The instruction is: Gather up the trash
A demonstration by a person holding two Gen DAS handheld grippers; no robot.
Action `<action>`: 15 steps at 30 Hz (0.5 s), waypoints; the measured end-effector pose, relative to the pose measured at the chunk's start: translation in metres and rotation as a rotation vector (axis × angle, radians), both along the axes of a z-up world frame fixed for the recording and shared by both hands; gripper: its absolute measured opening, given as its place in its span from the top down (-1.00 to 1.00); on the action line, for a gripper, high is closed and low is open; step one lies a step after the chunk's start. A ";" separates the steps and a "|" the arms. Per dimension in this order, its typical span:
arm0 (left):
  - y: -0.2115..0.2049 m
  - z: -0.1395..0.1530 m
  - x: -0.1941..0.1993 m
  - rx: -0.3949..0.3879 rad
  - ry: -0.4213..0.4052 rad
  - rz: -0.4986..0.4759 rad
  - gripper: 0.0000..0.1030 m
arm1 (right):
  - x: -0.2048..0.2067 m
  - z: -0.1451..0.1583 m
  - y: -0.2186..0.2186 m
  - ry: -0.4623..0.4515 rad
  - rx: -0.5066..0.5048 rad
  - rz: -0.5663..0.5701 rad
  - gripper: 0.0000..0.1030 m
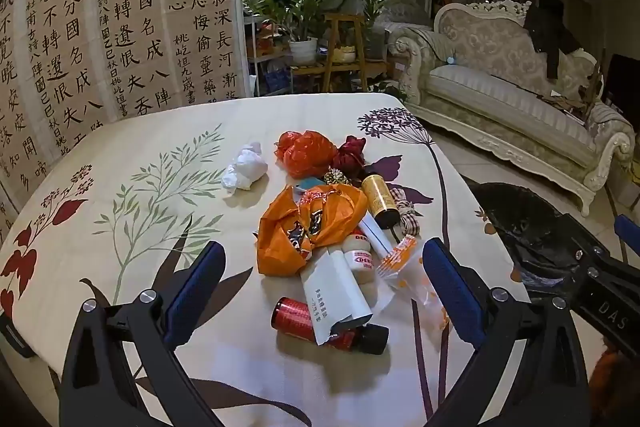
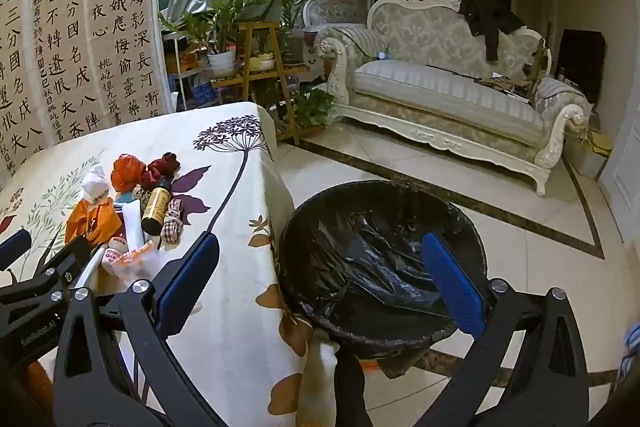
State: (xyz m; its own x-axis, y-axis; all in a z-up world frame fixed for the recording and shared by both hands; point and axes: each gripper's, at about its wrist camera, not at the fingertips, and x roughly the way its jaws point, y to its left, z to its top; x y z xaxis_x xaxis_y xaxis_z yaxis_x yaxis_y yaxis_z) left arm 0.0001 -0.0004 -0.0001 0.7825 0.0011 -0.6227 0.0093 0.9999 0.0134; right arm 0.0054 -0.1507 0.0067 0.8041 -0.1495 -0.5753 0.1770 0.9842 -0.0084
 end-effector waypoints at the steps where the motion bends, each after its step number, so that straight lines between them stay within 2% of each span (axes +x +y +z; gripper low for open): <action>1: 0.001 0.000 0.000 -0.013 -0.006 -0.002 -0.87 | 0.000 0.000 0.000 -0.002 -0.001 0.000 -0.92; 6: 0.002 -0.003 0.001 0.017 0.006 -0.008 -0.87 | 0.000 -0.001 -0.001 -0.001 0.006 0.001 -0.92; 15: -0.004 -0.001 0.001 0.011 0.010 -0.005 -0.87 | 0.001 -0.006 -0.001 -0.001 0.009 -0.003 -0.92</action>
State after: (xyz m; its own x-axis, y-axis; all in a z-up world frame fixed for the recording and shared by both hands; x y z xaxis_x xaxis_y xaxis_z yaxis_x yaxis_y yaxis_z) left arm 0.0010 -0.0042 -0.0009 0.7760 0.0041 -0.6307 0.0147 0.9996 0.0245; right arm 0.0059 -0.1513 0.0010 0.8041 -0.1467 -0.5761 0.1800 0.9837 0.0007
